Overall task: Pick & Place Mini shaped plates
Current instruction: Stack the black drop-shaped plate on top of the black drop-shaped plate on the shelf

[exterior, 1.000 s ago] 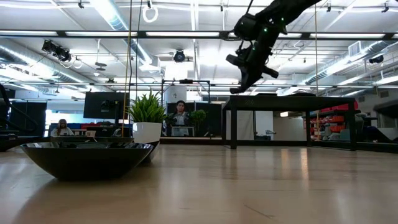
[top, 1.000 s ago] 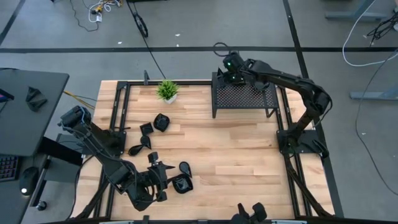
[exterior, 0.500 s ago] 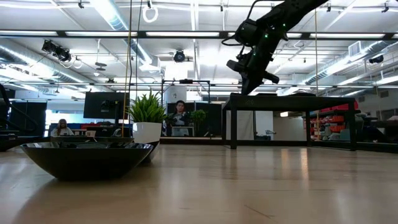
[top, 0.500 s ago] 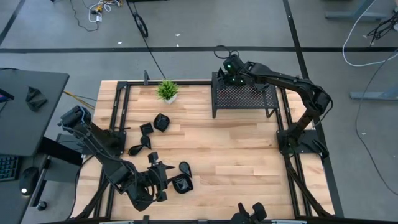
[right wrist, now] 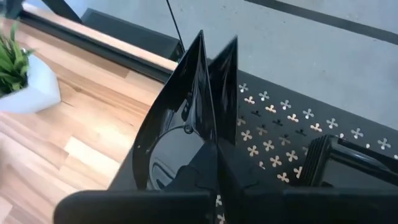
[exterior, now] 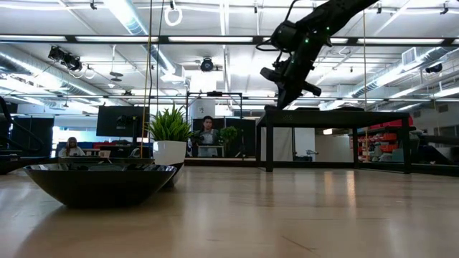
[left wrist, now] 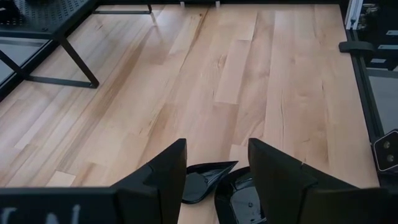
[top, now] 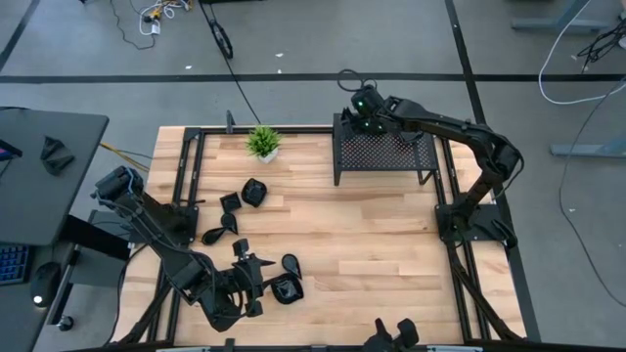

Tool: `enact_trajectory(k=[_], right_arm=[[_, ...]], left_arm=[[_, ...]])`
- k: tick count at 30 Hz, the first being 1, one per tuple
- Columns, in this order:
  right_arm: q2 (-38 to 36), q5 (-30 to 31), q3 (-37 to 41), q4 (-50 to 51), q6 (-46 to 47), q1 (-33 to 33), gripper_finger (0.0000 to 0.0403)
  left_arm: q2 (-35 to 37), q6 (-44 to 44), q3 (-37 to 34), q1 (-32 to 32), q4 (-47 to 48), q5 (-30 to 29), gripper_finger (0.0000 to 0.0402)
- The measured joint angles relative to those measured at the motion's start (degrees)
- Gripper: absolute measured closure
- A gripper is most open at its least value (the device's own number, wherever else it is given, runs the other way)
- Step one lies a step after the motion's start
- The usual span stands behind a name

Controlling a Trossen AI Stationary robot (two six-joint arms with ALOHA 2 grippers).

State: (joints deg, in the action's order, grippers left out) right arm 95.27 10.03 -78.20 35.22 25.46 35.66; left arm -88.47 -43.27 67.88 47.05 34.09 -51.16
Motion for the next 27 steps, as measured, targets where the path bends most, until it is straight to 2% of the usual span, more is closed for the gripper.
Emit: enact_trajectory(k=[14,27], right_arm=[[-0.33,1.03,0.01,-0.56,5.51,0.20,0.0396],[-0.33,2.00,0.01,0.98,6.51,0.33,0.0396]], left_arm=[[0.00,-0.02,0.00,0.01,0.00,0.02,0.0225],[0.00,-0.02,0.00,0.02,0.00,0.02,0.0225]])
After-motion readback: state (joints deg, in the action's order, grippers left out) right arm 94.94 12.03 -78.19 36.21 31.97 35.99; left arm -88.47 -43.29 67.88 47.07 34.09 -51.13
